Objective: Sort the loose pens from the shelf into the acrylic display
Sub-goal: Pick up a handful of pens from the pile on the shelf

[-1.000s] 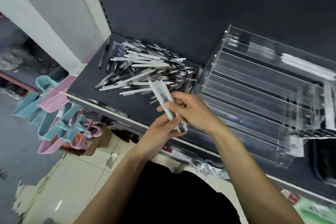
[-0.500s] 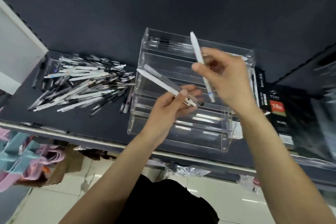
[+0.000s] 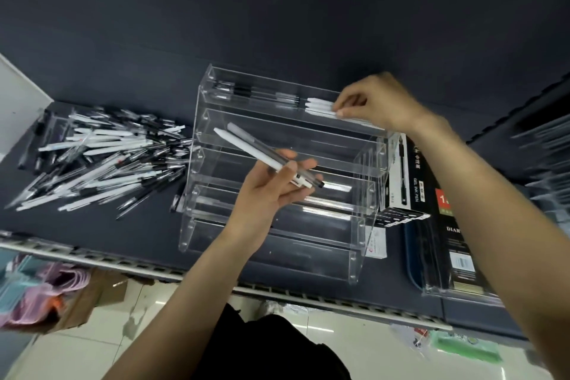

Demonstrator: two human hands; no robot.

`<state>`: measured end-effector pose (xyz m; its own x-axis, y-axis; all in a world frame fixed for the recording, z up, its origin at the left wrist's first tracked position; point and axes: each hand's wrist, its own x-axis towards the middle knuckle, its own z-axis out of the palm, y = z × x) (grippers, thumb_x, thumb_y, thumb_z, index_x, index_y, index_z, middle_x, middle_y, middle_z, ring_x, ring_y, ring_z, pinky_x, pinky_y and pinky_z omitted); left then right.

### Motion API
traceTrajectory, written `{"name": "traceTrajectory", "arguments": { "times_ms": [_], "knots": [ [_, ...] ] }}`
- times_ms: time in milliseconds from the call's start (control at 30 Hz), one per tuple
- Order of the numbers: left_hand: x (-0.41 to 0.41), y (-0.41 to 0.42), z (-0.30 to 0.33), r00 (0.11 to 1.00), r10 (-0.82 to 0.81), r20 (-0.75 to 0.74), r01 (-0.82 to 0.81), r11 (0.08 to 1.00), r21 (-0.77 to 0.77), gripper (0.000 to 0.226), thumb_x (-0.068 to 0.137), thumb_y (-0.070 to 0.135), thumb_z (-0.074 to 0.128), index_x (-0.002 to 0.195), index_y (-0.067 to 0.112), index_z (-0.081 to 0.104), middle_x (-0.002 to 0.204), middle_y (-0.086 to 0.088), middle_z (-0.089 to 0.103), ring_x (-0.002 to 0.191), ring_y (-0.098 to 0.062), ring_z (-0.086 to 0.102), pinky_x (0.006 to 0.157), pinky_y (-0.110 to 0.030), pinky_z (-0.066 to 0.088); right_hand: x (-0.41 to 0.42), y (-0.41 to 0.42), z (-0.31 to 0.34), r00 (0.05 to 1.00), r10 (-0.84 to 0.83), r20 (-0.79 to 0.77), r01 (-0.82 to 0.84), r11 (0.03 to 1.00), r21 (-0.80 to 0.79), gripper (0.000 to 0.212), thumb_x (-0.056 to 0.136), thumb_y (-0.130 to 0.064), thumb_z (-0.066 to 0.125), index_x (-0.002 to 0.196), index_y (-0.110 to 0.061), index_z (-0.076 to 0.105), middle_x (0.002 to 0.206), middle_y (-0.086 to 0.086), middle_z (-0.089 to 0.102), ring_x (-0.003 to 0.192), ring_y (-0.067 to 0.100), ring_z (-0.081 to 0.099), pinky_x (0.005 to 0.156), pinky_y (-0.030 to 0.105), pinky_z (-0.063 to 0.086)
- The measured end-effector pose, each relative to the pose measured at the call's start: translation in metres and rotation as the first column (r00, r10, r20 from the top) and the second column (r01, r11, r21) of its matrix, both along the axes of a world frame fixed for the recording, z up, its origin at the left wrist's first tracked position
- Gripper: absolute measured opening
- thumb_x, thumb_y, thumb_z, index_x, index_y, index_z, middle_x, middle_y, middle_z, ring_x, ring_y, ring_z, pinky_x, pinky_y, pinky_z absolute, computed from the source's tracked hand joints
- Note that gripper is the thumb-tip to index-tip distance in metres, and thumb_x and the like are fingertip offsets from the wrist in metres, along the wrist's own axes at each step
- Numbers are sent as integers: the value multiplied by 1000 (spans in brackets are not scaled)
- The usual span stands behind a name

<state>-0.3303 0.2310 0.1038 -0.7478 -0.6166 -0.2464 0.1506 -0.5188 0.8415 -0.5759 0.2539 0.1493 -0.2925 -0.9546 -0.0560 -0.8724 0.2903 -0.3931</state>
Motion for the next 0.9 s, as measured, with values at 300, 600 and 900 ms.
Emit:
{"name": "traceTrajectory", "arguments": {
  "times_ms": [300,600,900],
  "knots": [
    [-10,-4,-3,1000,2,-17,-2,1000,17,13,97,10,45,107,11,54,101,-5,73,97,-27,69,84,-32,56,7,8,3,999,5,-38,-6,1000,-11,13,86,-10,67,94,-18,73,89,-3,69,85,11,64,80,26,50],
    [-12,0,-7,1000,4,5,-3,1000,-16,15,98,10,46,110,7,54,101,-6,72,95,-25,70,82,-30,56,68,21,18,993,31,117,9,945,-326,11,88,-24,64,94,-21,72,90,-9,69,83,5,61,74,15,43],
    [-18,13,-12,986,1,165,35,976,-216,25,92,-2,55,116,1,54,99,-22,67,90,-26,69,73,-29,58,133,14,7,999,14,-38,-19,990,-141,13,85,-33,66,88,-21,62,83,-10,63,75,11,58,71,32,50]
  ]
}}
